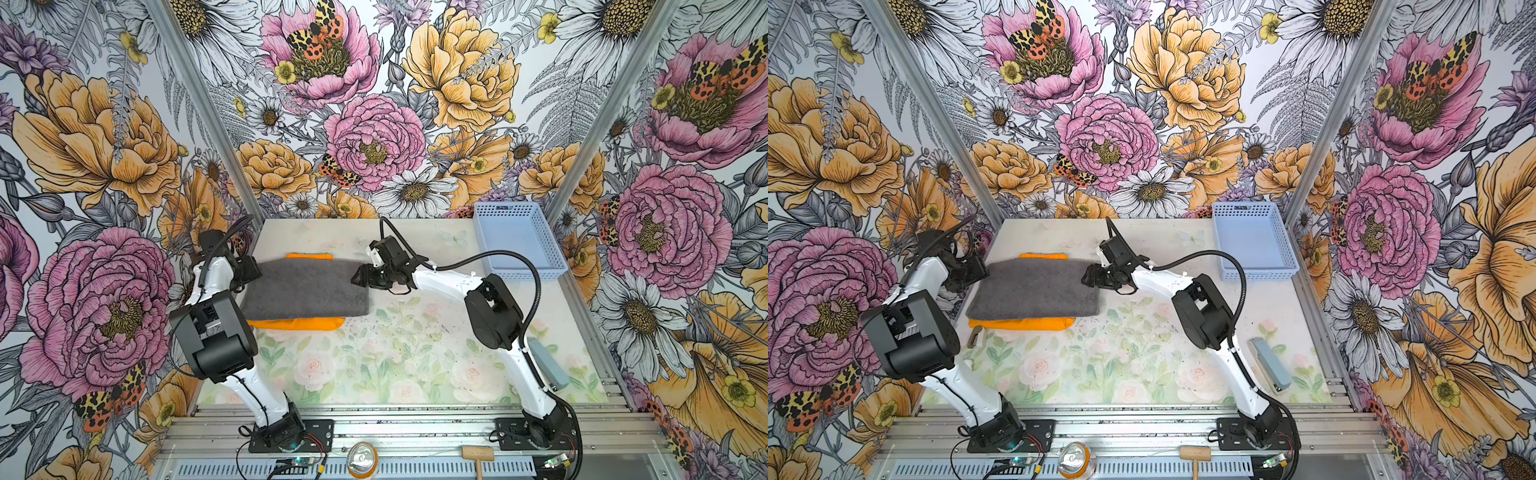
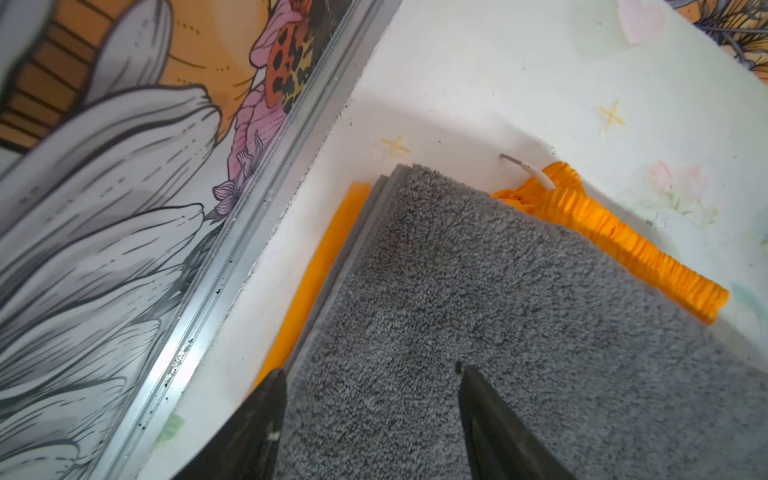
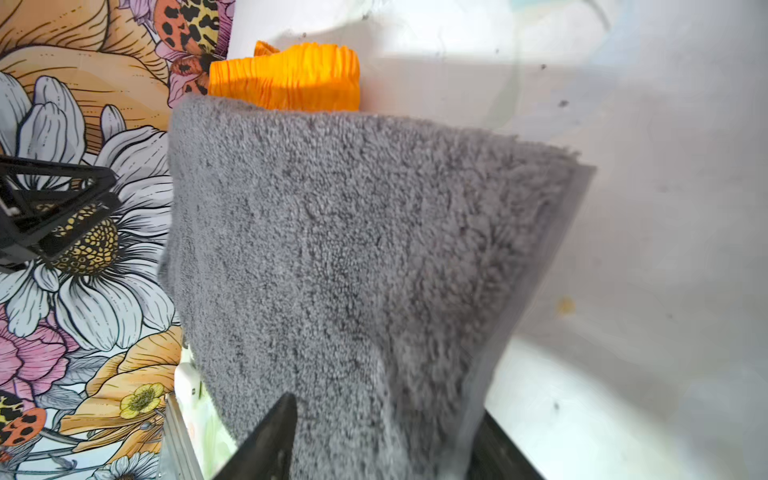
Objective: Fold and stack the mixed laundry pile
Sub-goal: 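Lower the towel onto the shorts and open both grippers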
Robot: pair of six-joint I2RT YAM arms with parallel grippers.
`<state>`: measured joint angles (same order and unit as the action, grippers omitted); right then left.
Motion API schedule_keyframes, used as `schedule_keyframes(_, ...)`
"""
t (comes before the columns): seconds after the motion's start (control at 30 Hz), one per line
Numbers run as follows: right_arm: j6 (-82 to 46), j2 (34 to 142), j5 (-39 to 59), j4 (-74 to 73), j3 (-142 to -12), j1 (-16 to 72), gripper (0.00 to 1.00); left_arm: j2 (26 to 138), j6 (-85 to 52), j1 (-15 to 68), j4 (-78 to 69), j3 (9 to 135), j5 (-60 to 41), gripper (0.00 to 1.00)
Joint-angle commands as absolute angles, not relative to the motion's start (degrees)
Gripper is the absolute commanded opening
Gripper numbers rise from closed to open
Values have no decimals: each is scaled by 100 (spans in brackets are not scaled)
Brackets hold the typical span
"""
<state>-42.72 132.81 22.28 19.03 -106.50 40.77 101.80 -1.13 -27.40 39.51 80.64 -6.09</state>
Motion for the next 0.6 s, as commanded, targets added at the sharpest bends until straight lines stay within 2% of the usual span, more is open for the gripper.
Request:
schedule_keyframes(0.0, -3965, 12484, 1832, 1821, -10289, 4012, 67, 9583, -201, -2661, 3688, 7904, -632, 77)
schedule_keyframes(0.1, -3852, 12014, 1730, 1819, -9777, 3971, 69, 9128, -319, -2521, 3494, 7488, -902, 84)
schedule_keyframes(0.33, -3476, 10765, 1486, 1824, -8391, 3767, 75, 7642, -650, -2130, 2794, 6068, -1555, 93)
schedule_keyframes(0.43, -3135, 10189, 1316, 1813, -7783, 3625, 78, 6953, -598, -1751, 2763, 5516, -1324, 99)
schedule_keyframes(0.57, -2493, 9441, 909, 1830, -7071, 3510, 87, 6042, -747, -1362, 2519, 4724, -1166, 99)
